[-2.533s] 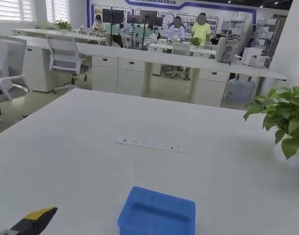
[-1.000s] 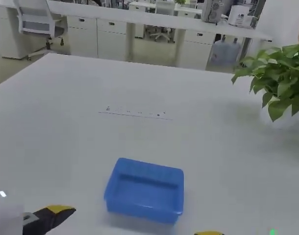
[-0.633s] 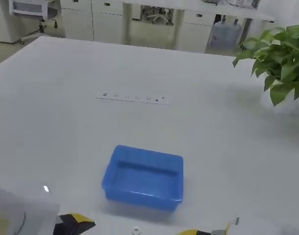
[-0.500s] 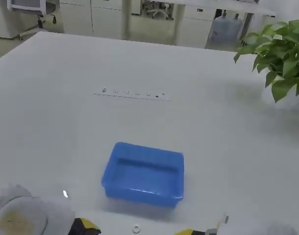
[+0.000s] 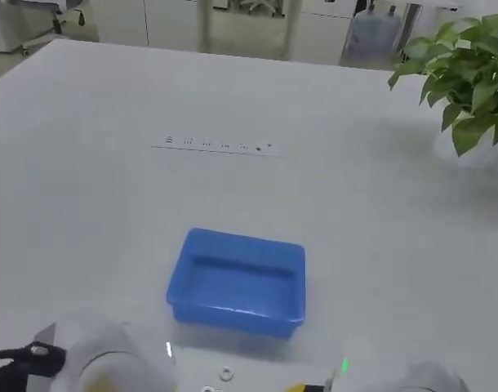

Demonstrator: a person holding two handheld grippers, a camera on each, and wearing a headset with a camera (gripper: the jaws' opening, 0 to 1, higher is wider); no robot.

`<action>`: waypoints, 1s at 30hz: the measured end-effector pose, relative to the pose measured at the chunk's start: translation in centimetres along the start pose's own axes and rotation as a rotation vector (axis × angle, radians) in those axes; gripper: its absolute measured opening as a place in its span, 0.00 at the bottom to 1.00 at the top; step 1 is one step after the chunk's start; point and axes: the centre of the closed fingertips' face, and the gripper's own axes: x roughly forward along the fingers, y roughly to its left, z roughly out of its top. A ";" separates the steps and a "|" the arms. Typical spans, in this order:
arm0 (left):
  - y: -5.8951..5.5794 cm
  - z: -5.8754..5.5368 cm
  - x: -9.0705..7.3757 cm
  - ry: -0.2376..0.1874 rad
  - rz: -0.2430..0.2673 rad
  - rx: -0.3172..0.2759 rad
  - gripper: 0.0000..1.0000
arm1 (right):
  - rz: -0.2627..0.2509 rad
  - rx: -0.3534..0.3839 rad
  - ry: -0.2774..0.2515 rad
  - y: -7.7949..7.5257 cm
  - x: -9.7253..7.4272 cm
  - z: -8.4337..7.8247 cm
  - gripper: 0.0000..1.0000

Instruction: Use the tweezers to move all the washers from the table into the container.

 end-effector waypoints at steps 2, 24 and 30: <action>0.2 -0.3 0.2 0.029 0.014 0.049 0.06 | 0.002 0.003 0.004 0.0 0.0 -0.2 0.11; -1.0 1.9 -2.2 0.005 -0.028 0.233 0.00 | 0.009 -0.056 0.001 0.0 0.6 -0.2 0.17; -1.6 3.8 -3.2 -0.055 -0.039 0.233 0.00 | 0.021 -0.094 -0.012 0.1 0.8 0.3 0.17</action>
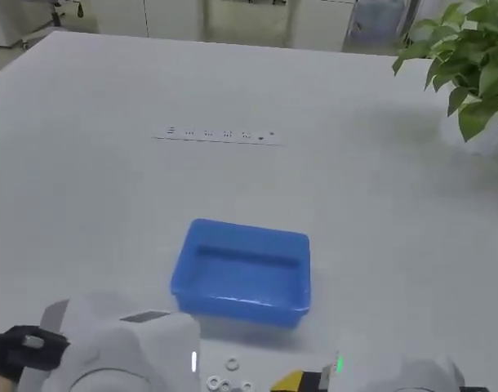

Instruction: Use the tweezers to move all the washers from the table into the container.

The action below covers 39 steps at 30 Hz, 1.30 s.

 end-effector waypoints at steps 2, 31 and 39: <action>0.2 -0.8 0.9 0.014 0.000 -0.015 0.00 | 0.003 -0.001 0.010 -0.1 0.1 -0.3 0.17; -0.5 -1.4 2.8 0.030 -0.091 -0.038 0.00 | -0.011 -0.007 0.021 -0.5 -0.3 -0.6 0.16; -0.7 2.0 -0.3 -0.045 -0.078 -0.011 0.00 | 0.021 -0.019 -0.028 0.2 -0.5 1.0 0.16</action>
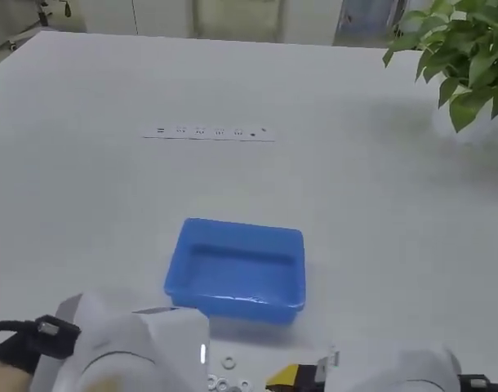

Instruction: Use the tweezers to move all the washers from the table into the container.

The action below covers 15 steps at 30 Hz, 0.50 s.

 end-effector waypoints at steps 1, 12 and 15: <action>0.0 0.4 -0.2 -0.009 0.001 0.003 0.00 | 0.008 -0.009 -0.008 0.2 0.0 0.3 0.15; -0.6 4.6 -1.6 -0.060 0.010 0.088 0.00 | 0.072 -0.076 -0.028 1.7 0.2 1.0 0.05; -0.7 5.0 -1.8 -0.063 0.009 0.098 0.00 | 0.070 -0.073 -0.057 1.6 0.2 1.5 0.05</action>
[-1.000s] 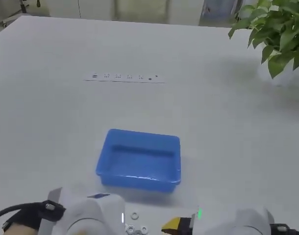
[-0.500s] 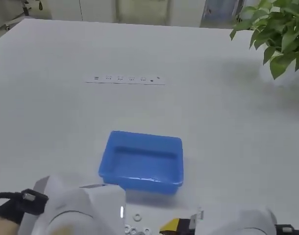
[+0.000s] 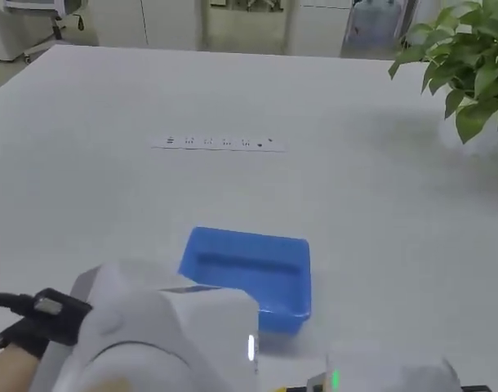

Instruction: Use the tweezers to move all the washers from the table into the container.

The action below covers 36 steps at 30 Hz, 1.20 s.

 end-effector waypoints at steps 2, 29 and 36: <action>0.2 -0.2 -0.1 0.012 0.008 0.010 0.00 | 0.004 0.007 -0.016 -0.1 0.1 0.3 0.05; 2.5 -0.9 -0.8 0.072 0.034 0.013 0.00 | 0.009 0.061 -0.122 -2.0 1.7 2.6 0.06; 2.3 -1.0 -0.8 0.080 0.011 0.009 0.00 | 0.020 0.072 -0.124 -1.9 1.9 2.6 0.06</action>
